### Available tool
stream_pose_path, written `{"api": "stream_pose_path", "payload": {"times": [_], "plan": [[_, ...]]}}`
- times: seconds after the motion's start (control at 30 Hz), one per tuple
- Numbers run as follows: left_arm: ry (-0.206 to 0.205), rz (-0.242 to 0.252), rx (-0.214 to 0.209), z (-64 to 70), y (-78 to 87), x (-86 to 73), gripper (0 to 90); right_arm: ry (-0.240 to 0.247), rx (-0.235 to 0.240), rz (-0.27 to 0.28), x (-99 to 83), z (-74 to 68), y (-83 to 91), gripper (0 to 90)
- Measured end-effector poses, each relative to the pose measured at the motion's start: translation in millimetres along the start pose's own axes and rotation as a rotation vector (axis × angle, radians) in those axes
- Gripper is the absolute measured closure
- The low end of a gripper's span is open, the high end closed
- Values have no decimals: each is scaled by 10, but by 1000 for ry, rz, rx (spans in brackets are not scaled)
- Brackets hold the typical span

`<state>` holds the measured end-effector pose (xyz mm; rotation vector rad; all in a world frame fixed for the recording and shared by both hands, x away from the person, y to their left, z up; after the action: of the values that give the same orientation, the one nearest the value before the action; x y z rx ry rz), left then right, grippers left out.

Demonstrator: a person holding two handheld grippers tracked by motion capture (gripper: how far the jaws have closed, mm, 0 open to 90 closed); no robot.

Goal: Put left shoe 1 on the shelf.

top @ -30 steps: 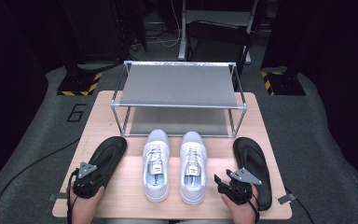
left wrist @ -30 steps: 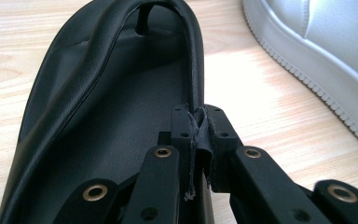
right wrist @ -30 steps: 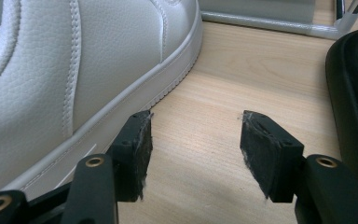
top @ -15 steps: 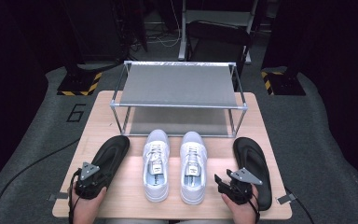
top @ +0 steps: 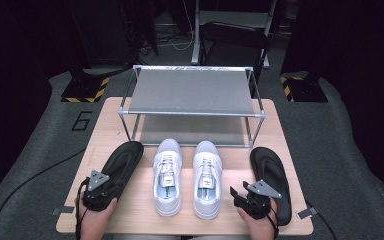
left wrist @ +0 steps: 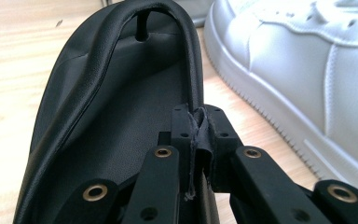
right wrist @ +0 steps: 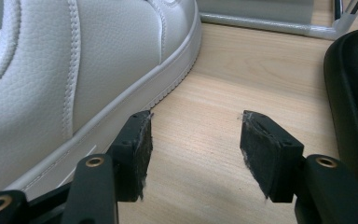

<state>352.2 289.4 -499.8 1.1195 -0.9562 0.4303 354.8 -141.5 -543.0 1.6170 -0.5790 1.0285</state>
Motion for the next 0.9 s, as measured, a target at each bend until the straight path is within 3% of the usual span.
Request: {"api": "stream_pose_path", "payload": {"times": [0.33, 0.9], "plan": [[-15, 20, -32, 107, -89, 243, 838, -5, 6, 5, 11, -2, 1, 433], [-22, 42, -50, 212, -487, 623, 838, -13, 4, 8, 15, 13, 5, 434]]}}
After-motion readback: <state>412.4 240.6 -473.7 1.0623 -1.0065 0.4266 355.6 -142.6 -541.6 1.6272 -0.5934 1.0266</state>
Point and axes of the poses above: each handheld gripper's, and its own axes: y roughly backward along the jaws, x roughly out of its top, z roughly to its right, the point moved 5 cm from there along -y, roughly forward along the jaws, and after that the axes turned 5 degrees about -x, right-handed, at the moved point
